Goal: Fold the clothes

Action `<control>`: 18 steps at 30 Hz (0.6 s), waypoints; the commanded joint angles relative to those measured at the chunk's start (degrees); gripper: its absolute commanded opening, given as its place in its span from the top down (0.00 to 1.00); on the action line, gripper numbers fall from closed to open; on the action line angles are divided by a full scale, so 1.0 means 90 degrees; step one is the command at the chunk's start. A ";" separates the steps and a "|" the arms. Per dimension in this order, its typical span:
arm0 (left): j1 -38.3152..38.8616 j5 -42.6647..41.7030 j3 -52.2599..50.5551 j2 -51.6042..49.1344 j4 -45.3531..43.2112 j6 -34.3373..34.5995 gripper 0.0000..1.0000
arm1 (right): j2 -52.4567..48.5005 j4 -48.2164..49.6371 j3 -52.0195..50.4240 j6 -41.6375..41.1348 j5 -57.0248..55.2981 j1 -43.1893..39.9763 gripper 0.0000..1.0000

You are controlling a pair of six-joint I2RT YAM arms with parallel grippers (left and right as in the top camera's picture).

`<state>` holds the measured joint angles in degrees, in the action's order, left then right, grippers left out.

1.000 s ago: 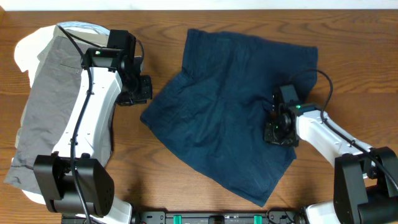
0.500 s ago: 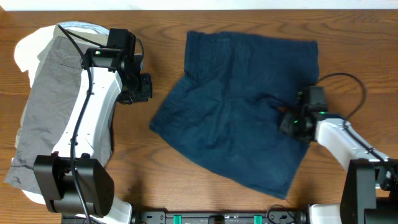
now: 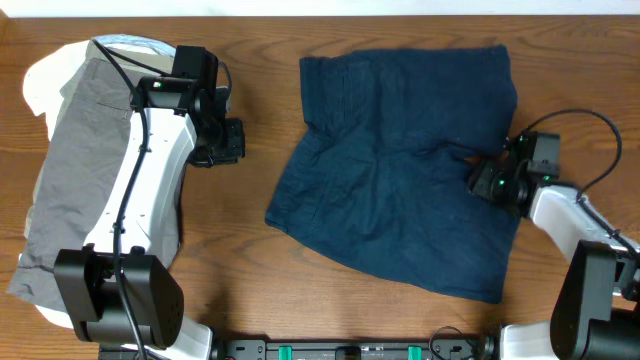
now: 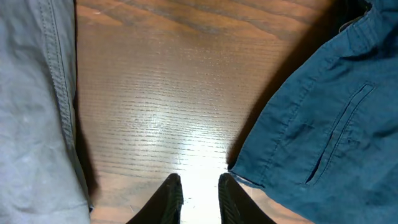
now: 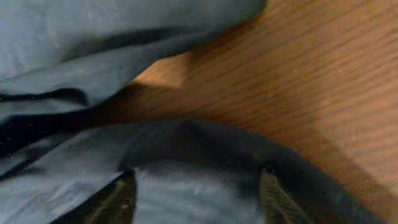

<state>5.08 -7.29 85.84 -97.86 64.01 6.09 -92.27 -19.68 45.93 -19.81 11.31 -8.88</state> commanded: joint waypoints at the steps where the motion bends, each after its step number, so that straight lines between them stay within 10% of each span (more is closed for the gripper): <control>1: -0.0005 0.0058 -0.0017 0.0078 0.0027 -0.0202 0.78 | 0.0440 -0.0515 0.0789 0.0177 0.0299 -0.0034 0.29; 18: 0.0002 0.0027 0.0041 0.1528 0.1549 0.0299 0.55 | 0.3203 -0.5450 0.2030 -0.0551 -0.0522 0.0457 0.10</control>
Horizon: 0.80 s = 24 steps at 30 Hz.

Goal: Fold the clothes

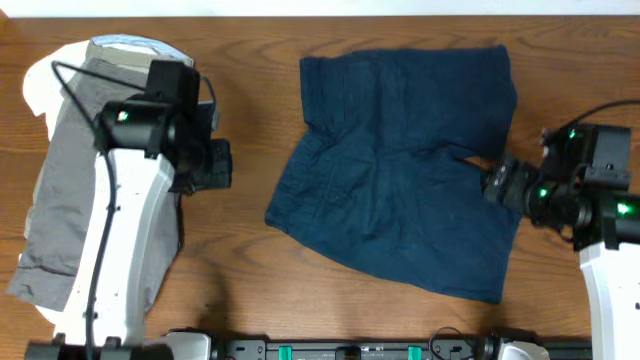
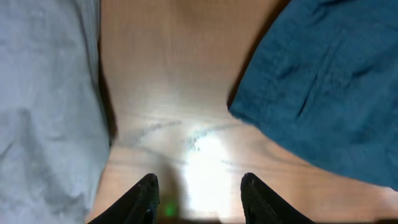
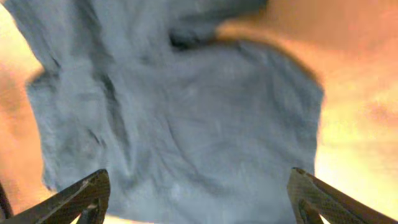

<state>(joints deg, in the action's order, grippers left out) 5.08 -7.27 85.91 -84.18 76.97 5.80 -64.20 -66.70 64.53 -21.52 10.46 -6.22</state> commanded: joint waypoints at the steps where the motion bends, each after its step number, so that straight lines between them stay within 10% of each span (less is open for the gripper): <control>1: 0.0015 0.0027 -0.0015 0.0007 0.0194 0.0493 0.55 | 0.0138 -0.0464 -0.0073 -0.0539 -0.0532 0.0257 0.10; 24: 0.0498 0.0027 -0.4507 -0.0007 -0.4524 0.5204 0.61 | 0.0223 -0.0119 -0.2905 -0.6205 -0.1304 0.1700 0.25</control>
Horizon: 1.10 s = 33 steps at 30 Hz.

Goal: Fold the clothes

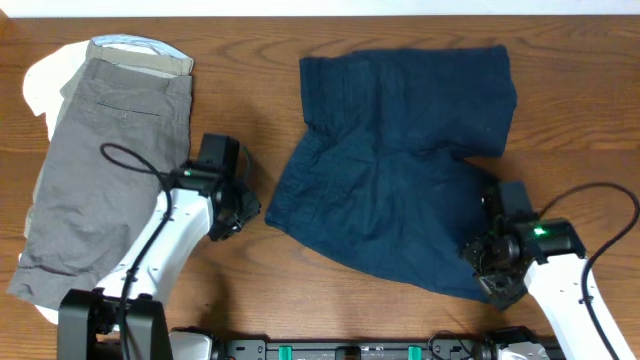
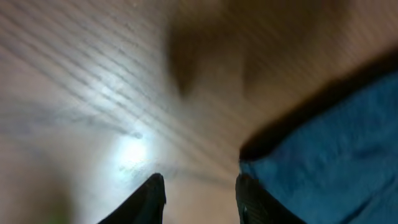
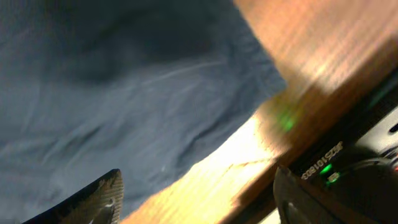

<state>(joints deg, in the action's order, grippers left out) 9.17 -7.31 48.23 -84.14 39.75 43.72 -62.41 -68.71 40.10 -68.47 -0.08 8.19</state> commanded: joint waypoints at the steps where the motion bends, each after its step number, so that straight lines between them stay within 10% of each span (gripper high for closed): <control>1: 0.0066 0.0032 -0.0464 -0.0012 -0.0665 0.1149 0.61 | 0.0024 0.0158 -0.0255 -0.1001 -0.0134 0.0097 0.25; 23: 0.1105 0.0053 -0.0826 -0.0641 -0.2217 0.1540 0.61 | 0.0024 0.0206 -0.0355 -0.0976 -0.0160 0.0100 0.26; 26: 0.1105 0.0053 -0.0826 -0.0641 -0.2217 0.1537 0.94 | 0.0024 0.0194 -0.0355 -0.0957 -0.0160 0.0100 0.26; 33: 0.1098 0.0051 -0.0823 -0.0624 -0.2220 0.1469 0.94 | 0.0024 -0.0022 -0.0355 -0.0954 -0.0163 0.0100 0.28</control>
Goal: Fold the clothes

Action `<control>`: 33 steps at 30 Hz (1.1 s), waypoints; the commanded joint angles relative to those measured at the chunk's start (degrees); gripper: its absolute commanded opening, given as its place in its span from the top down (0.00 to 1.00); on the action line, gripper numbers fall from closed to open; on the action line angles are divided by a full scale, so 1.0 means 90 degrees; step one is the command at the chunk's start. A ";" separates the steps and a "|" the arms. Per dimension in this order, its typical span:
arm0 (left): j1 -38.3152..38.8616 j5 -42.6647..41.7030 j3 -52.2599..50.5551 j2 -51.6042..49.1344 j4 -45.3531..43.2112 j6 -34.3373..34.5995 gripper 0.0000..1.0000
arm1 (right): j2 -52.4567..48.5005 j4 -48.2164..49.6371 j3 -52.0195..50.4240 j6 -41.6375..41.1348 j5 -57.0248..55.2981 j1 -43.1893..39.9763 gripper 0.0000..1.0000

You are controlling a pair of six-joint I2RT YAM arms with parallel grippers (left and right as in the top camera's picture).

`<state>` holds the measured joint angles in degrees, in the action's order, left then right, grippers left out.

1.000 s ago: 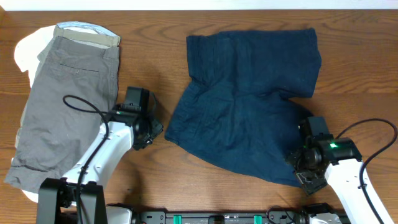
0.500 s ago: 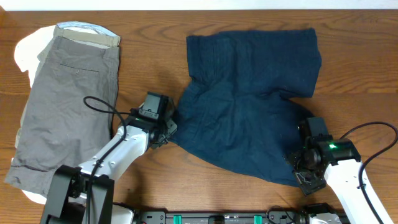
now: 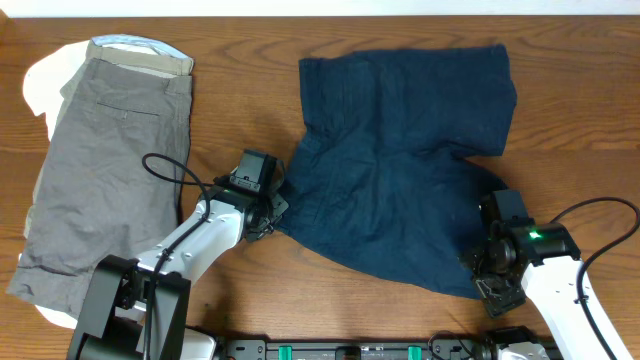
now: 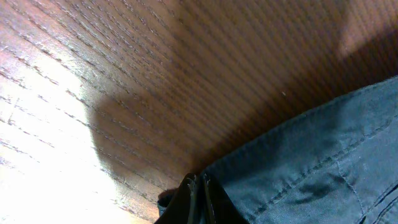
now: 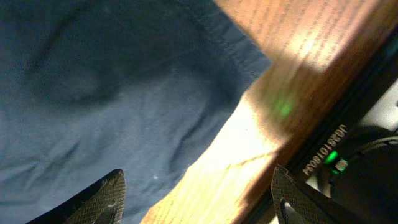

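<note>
Navy shorts (image 3: 400, 170) lie spread flat on the wooden table, right of centre. My left gripper (image 3: 268, 208) sits low at their lower-left corner. In the left wrist view its gripper (image 4: 200, 190) is shut, pinching the hem corner of the navy shorts (image 4: 311, 162). My right gripper (image 3: 488, 275) hovers at the lower-right corner. In the right wrist view that gripper (image 5: 198, 202) stands wide open above the navy shorts (image 5: 112, 81) and the table's front edge, holding nothing.
Grey shorts (image 3: 100, 170) lie at the far left on a white cloth (image 3: 40, 85). A black rail with green lights (image 3: 360, 350) runs along the table's front edge, close to my right gripper. Bare wood separates the two garments.
My left gripper was open just left of the navy shorts' lower-left corner; now it is at that corner and shut on the hem. The right gripper stays open at the lower-right corner.
At first my left gripper was beside the grey shorts and my right was low on the navy shorts' right side. Then both were higher and open. Later each stood open near a lower corner of the navy shorts. Now the left has shut on its corner.
</note>
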<state>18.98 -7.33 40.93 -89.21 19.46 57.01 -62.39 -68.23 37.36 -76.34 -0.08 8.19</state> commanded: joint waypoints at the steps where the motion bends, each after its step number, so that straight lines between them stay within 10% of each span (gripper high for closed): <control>1: 0.0007 0.0032 -0.0010 -0.0029 0.0024 -0.0104 0.94 | 0.0022 -0.0109 -0.0051 -0.0078 -0.0160 0.0100 0.28; 33: 0.0002 0.0063 0.0024 0.0678 0.0015 -0.0971 0.94 | -0.0605 0.1571 -0.1122 -0.0457 0.0117 0.0100 0.34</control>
<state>18.98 -7.46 40.93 -83.44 19.49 49.21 -66.87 -54.50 28.42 -79.46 0.62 8.19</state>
